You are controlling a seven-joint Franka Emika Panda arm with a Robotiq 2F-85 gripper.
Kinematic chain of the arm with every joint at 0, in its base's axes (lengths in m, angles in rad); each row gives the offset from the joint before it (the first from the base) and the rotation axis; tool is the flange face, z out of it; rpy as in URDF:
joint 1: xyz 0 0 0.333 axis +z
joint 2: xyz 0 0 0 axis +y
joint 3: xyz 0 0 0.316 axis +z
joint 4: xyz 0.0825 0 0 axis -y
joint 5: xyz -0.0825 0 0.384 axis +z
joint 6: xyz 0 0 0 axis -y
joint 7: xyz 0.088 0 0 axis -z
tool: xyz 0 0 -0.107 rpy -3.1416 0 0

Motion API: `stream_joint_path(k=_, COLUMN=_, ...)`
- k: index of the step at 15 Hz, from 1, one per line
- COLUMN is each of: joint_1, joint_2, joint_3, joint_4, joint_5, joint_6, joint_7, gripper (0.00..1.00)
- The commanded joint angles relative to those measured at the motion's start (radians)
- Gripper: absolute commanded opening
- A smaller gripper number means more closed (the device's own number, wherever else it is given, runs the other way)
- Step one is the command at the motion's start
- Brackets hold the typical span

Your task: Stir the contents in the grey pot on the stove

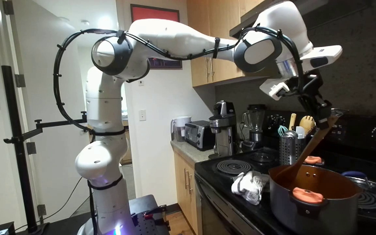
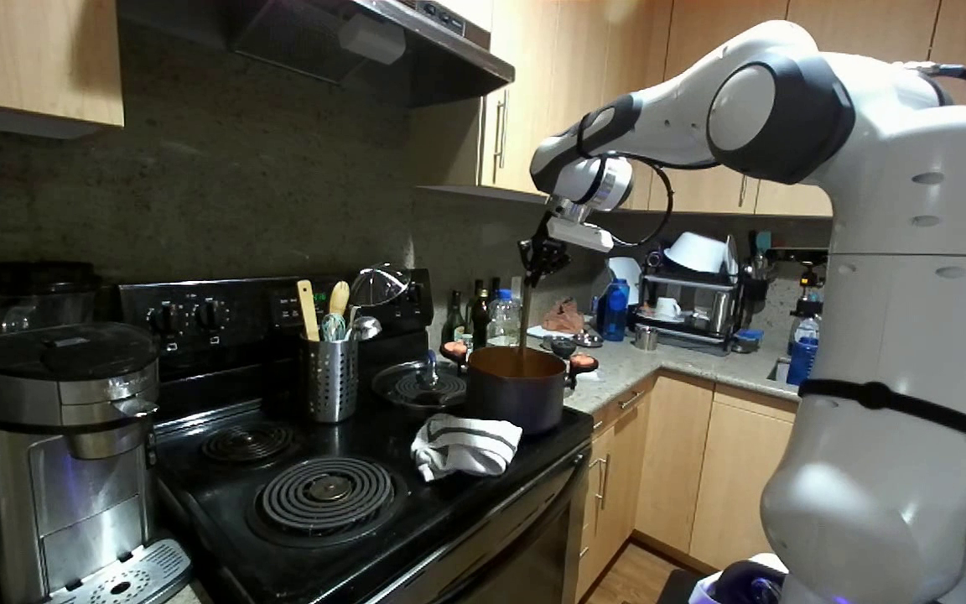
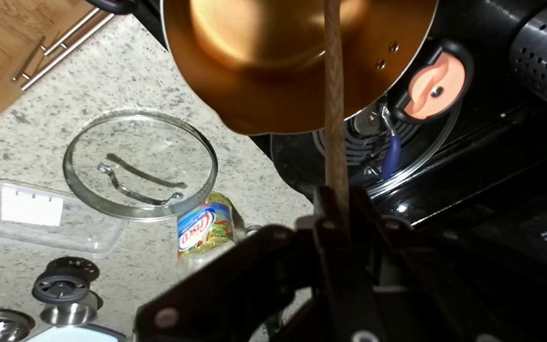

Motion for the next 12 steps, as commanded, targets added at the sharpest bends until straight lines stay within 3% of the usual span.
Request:
stream_joint_path(k=1, joint_1=0.031, joint_2=0.003, joint_3=-0.005, joint_4=-0.004, joint_5=-0.003, joint_6=0.057, joint_7=0.006, gripper=0.03)
stream_joint_path(k=12, joint_1=0.059, joint_2=0.131, joint_3=0.005, joint_4=0.101, joint_5=-0.010, joint_6=0.154, joint_7=0.062, gripper=0.03)
